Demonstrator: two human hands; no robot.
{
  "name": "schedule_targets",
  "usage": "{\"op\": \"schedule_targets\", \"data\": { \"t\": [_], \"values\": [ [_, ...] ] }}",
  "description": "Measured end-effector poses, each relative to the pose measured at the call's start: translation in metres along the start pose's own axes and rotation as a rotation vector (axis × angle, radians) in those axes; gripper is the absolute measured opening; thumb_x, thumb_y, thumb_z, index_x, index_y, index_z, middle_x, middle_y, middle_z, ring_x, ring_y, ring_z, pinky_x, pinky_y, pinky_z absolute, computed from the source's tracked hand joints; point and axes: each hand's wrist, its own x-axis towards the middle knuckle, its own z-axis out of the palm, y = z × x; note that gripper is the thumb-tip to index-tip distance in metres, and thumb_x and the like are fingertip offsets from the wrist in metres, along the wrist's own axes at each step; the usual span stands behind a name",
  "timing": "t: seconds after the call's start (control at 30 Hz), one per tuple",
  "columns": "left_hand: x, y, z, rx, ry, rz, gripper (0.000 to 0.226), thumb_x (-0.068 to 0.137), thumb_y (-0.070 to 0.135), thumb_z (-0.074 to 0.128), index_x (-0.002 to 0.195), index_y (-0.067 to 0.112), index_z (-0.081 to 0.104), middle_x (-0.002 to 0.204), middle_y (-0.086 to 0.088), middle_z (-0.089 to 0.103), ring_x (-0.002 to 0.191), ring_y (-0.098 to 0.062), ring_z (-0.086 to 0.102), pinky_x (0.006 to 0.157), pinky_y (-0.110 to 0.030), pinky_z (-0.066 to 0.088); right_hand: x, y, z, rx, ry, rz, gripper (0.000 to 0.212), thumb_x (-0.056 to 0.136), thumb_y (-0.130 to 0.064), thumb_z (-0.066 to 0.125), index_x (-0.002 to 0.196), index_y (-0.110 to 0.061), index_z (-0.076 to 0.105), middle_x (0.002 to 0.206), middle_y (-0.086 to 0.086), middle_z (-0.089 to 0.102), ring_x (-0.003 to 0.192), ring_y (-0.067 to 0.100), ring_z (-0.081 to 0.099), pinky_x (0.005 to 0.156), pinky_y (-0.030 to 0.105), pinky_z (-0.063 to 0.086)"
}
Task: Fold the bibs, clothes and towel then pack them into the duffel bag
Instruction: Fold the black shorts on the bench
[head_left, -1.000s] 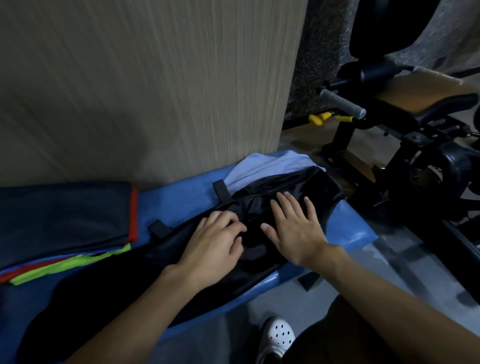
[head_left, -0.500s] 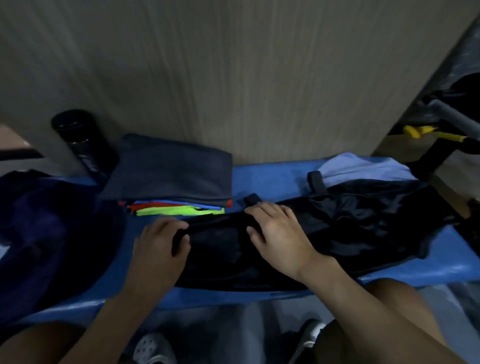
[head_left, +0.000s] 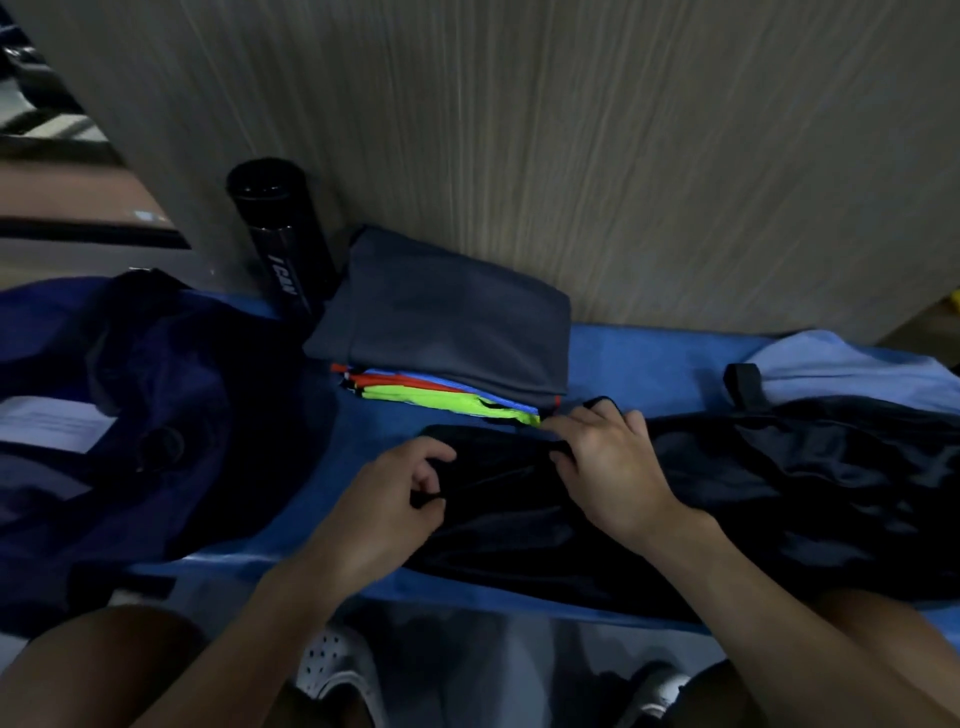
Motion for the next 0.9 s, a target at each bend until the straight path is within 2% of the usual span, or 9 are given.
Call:
{"op": "schedule_targets", "data": {
  "t": [0.1, 0.17, 0.27, 0.37, 0.5, 0.57, 0.77, 0.83, 0.9],
  "values": [
    [0.002, 0.004, 0.003, -0.033, 0.037, -0.03, 0.023, 0.091, 0.035, 0.067, 0.112, 0.04, 0.059, 0.105, 0.015, 0.055, 0.102, -0.001, 0.055, 0.09, -0.021, 0.043, -0.005, 0.002, -0.002, 0.038, 0.089, -0.024, 0.014, 0.087, -0.019, 0.066, 0.099, -0.024, 0.071, 0.092, -0.007, 0.061, 0.095, 0.023, 0.051, 0.079, 0.036, 0.029],
    [0.003, 0.01, 0.005, -0.059, 0.115, -0.038, 0.032, 0.092, 0.04, 0.064, 0.123, 0.033, 0.057, 0.119, 0.014, 0.048, 0.106, -0.001, 0.052, 0.093, -0.021, 0.041, -0.01, 0.003, -0.003, 0.074, 0.158, -0.043, 0.012, 0.087, -0.018, 0.069, 0.097, -0.024, 0.072, 0.092, -0.009, 0.061, 0.095, 0.021, 0.052, 0.081, 0.037, 0.031],
    [0.004, 0.012, 0.006, -0.055, 0.12, -0.045, 0.052, 0.091, 0.032, 0.068, 0.139, 0.028, 0.048, 0.13, 0.009, 0.046, 0.115, -0.008, 0.05, 0.097, -0.022, 0.041, -0.017, 0.004, -0.007, 0.105, 0.241, -0.076, 0.018, 0.086, -0.014, 0.071, 0.102, -0.023, 0.071, 0.099, -0.01, 0.063, 0.098, 0.019, 0.054, 0.084, 0.038, 0.034],
    [0.006, 0.009, 0.011, -0.024, 0.117, -0.018, 0.047, 0.089, 0.02, 0.072, 0.134, 0.022, 0.057, 0.119, 0.006, 0.059, 0.108, -0.008, 0.054, 0.092, -0.019, 0.042, -0.022, 0.003, -0.01, 0.132, 0.241, -0.093, 0.031, 0.085, -0.016, 0.069, 0.115, -0.022, 0.065, 0.106, -0.007, 0.062, 0.101, 0.018, 0.053, 0.087, 0.035, 0.032],
    [0.006, 0.014, 0.015, -0.002, 0.218, 0.082, 0.012, 0.088, 0.012, 0.072, 0.095, 0.022, 0.073, 0.087, 0.012, 0.065, 0.084, 0.002, 0.058, 0.073, -0.01, 0.044, -0.03, -0.002, -0.005, 0.126, 0.135, -0.163, 0.032, 0.084, -0.022, 0.073, 0.115, -0.022, 0.068, 0.105, -0.011, 0.066, 0.104, 0.017, 0.057, 0.09, 0.034, 0.03],
    [0.007, 0.014, 0.012, 0.049, 0.269, 0.164, 0.013, 0.087, 0.008, 0.071, 0.085, 0.021, 0.072, 0.083, 0.014, 0.062, 0.083, -0.002, 0.057, 0.071, -0.012, 0.043, -0.03, -0.003, -0.002, 0.117, 0.107, -0.152, 0.032, 0.087, -0.025, 0.07, 0.119, -0.023, 0.066, 0.107, -0.011, 0.067, 0.104, 0.017, 0.056, 0.09, 0.036, 0.031],
    [0.013, 0.004, 0.008, 0.145, 0.148, 0.184, 0.033, 0.092, 0.015, 0.069, 0.124, 0.02, 0.064, 0.117, 0.011, 0.06, 0.108, -0.006, 0.053, 0.089, -0.014, 0.041, -0.019, -0.006, -0.002, 0.192, 0.064, -0.16, 0.023, 0.093, -0.011, 0.061, 0.115, -0.016, 0.068, 0.105, -0.002, 0.07, 0.092, 0.019, 0.066, 0.083, 0.033, 0.044],
    [0.017, 0.001, 0.011, 0.231, 0.113, 0.216, 0.033, 0.09, 0.016, 0.071, 0.123, 0.02, 0.066, 0.118, 0.008, 0.062, 0.11, -0.012, 0.054, 0.096, -0.029, 0.047, -0.017, -0.01, -0.002, 0.202, 0.032, -0.169, 0.025, 0.093, -0.01, 0.061, 0.116, -0.015, 0.068, 0.108, -0.001, 0.07, 0.094, 0.022, 0.066, 0.082, 0.036, 0.05],
    [0.021, 0.001, 0.012, 0.261, 0.115, 0.228, 0.029, 0.09, 0.017, 0.071, 0.118, 0.019, 0.069, 0.112, 0.008, 0.063, 0.106, -0.014, 0.055, 0.095, -0.036, 0.048, -0.013, -0.013, -0.002, 0.211, 0.004, -0.152, 0.028, 0.094, -0.014, 0.061, 0.121, -0.017, 0.066, 0.115, -0.002, 0.067, 0.101, 0.022, 0.065, 0.084, 0.037, 0.052]
  ]
}}
